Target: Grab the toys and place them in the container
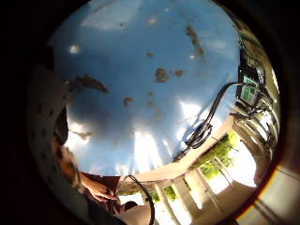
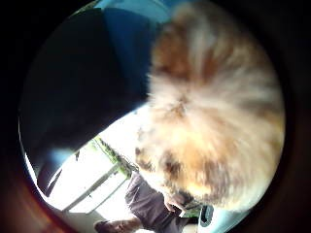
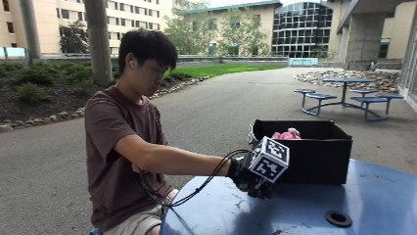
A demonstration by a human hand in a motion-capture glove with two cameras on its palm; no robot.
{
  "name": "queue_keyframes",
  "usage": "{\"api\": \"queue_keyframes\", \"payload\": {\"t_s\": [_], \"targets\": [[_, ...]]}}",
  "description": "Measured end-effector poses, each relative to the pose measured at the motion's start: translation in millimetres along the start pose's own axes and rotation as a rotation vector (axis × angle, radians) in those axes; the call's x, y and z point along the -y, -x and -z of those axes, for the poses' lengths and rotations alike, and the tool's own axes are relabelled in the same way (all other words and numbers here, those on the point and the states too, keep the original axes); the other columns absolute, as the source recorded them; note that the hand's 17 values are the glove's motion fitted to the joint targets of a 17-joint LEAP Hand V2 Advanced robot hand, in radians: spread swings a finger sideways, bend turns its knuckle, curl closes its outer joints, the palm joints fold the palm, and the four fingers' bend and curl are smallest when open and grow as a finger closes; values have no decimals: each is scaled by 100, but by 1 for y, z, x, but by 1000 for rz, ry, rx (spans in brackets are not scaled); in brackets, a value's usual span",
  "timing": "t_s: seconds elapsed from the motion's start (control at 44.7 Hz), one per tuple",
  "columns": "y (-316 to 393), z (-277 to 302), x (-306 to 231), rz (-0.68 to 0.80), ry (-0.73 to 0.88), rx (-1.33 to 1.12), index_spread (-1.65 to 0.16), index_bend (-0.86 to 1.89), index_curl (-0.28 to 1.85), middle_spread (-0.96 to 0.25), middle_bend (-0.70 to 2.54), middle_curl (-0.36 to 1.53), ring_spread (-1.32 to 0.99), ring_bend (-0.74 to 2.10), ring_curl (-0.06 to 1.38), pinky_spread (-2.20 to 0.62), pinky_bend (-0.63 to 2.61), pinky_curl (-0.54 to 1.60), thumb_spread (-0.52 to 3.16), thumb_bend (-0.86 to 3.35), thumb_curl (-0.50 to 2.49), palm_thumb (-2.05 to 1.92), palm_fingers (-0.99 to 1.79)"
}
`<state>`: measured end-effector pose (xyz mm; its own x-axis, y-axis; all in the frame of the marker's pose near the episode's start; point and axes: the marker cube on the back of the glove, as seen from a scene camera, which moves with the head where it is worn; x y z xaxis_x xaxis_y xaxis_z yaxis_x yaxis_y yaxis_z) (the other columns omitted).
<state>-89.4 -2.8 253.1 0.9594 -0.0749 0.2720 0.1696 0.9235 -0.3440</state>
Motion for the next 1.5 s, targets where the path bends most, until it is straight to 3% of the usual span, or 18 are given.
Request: {"api": "queue_keyframes", "payload": {"t_s": [0.089, 0.47, 0.515, 0.671, 0.693, 0.828, 0.917, 0.94, 0.962, 1.007, 1.029, 1.186, 1.23, 1.253, 1.275, 1.298, 1.387, 1.499], "targets": [[7, 38, -9, 7, -108, 48, -9, 111, 45, -13, 111, 69, -24, 121, 48, -13, 87, 37, 140, 64, 64, 75, 102], [98, 224, -78, 19, -434, -167, -18, 115, 59, -20, 123, 84, -39, 126, 58, -8, 104, 40, 90, 42, 85, 61, 85], [116, 231, -81, 22, -448, -181, -19, 110, 63, -27, 109, 83, -41, 124, 61, -8, 122, 46, 93, 45, 86, 65, 57], [177, 228, -82, 260, -411, -270, -22, 108, 68, -39, 104, 84, -47, 125, 63, -7, 135, 46, 89, 45, 91, 66, 50], [192, 224, -80, 279, -404, -266, -22, 115, 71, -35, 120, 89, -46, 130, 65, -7, 123, 42, 83, 41, 93, 62, 75], [257, 199, -67, 386, -375, -215, -23, 115, 74, -34, 124, 93, -46, 131, 66, -7, 118, 40, 72, 39, 99, 62, 76], [285, 183, -60, 417, -357, -245, -24, 116, 80, -33, 127, 95, -46, 132, 69, -7, 118, 39, 67, 39, 103, 62, 74], [294, 178, -57, 422, -353, -257, -24, 109, 80, -38, 112, 92, -47, 126, 68, -7, 132, 43, 71, 42, 102, 66, 49], [302, 173, -54, 425, -350, -271, -24, 117, 85, -34, 126, 96, -46, 134, 73, -7, 122, 41, 66, 38, 104, 61, 71], [318, 163, -49, 425, -345, -299, -24, 109, 86, -40, 110, 94, -47, 129, 72, -7, 138, 45, 71, 42, 104, 65, 45], [323, 159, -47, 425, -342, -312, -24, 115, 89, -37, 125, 97, -46, 134, 74, -7, 127, 41, 66, 37, 105, 60, 68], [332, 150, -41, 402, -310, -374, -27, 104, 92, -36, 123, 99, -46, 132, 73, -7, 129, 40, 64, 33, 107, 57, 63], [337, 147, -42, 386, -292, -415, -27, 97, 93, -36, 120, 99, -46, 132, 74, -7, 134, 41, 66, 30, 106, 54, 56], [339, 146, -42, 382, -280, -432, -26, 85, 91, -39, 86, 93, -45, 139, 76, -7, 152, 46, 76, 31, 103, 53, 24], [338, 146, -43, 380, -266, -441, -26, 86, 95, -39, 80, 93, -44, 144, 78, -7, 156, 48, 79, 31, 103, 53, 22], [336, 147, -44, 381, -254, -443, -26, 70, 92, -38, 102, 97, -42, 134, 75, -7, 155, 47, 83, 21, 98, 38, 30], [329, 149, -47, 397, -255, -405, -21, 11, 75, -29, 64, 83, -34, 113, 68, -6, 200, 57, 100, 5, 84, 13, -25], [337, 146, -50, 420, -306, -351, -19, -6, 50, -19, 32, 71, -26, 93, 58, -5, 199, 60, 110, 0, 74, 8, -21]]}}
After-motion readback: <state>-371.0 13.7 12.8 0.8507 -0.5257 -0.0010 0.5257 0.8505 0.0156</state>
